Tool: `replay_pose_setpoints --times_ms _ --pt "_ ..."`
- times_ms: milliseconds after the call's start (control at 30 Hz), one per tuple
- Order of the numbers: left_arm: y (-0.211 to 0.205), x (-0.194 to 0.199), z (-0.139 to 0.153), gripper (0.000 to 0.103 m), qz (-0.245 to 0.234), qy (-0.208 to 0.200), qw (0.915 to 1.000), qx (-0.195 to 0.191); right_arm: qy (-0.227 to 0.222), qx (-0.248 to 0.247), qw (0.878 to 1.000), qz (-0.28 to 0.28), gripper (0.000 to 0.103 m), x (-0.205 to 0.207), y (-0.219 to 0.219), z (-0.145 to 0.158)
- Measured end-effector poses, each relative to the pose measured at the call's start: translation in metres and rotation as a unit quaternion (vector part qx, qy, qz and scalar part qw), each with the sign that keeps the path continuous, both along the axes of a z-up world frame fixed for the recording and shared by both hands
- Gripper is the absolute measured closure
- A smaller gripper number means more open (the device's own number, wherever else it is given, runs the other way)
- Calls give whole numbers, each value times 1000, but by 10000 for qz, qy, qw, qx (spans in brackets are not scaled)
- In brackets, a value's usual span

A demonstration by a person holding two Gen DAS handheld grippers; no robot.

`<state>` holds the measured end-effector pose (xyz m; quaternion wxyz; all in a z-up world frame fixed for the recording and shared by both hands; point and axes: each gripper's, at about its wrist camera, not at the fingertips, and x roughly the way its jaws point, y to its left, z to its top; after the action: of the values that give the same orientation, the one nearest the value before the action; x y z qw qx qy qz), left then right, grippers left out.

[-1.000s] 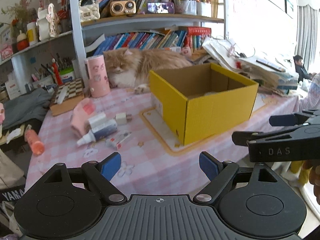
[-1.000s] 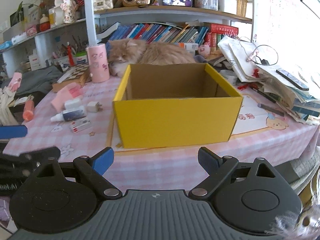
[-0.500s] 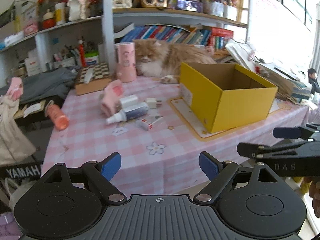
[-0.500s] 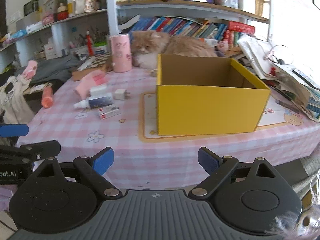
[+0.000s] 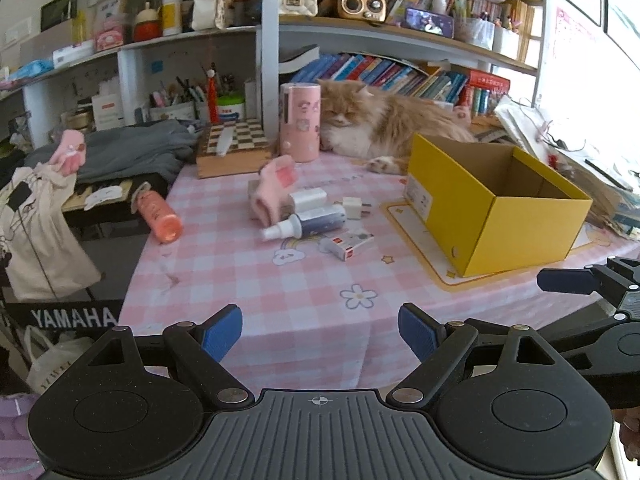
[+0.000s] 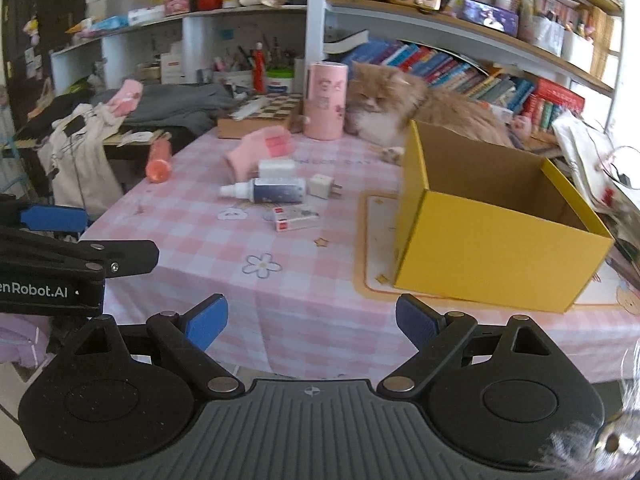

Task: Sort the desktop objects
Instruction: 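Move both tools toward the spray bottle and small white box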

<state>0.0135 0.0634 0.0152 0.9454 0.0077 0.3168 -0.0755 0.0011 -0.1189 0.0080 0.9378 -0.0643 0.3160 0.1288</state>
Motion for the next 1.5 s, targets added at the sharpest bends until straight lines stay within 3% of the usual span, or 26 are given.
replay_pose_setpoints --times_ms 333,467,1033,1500 --pt "12 17 -6 15 372 121 9992 -104 35 -8 9994 356 15 23 10 -6" --pt "13 30 -6 15 459 107 9989 -74 -4 -112 9973 728 24 39 20 -9" --pt "-1 125 -6 15 723 366 9967 16 506 -47 9922 1140 24 148 26 -39" --pt "-11 156 -4 15 878 582 9941 270 848 -218 9859 1426 24 198 38 -64"
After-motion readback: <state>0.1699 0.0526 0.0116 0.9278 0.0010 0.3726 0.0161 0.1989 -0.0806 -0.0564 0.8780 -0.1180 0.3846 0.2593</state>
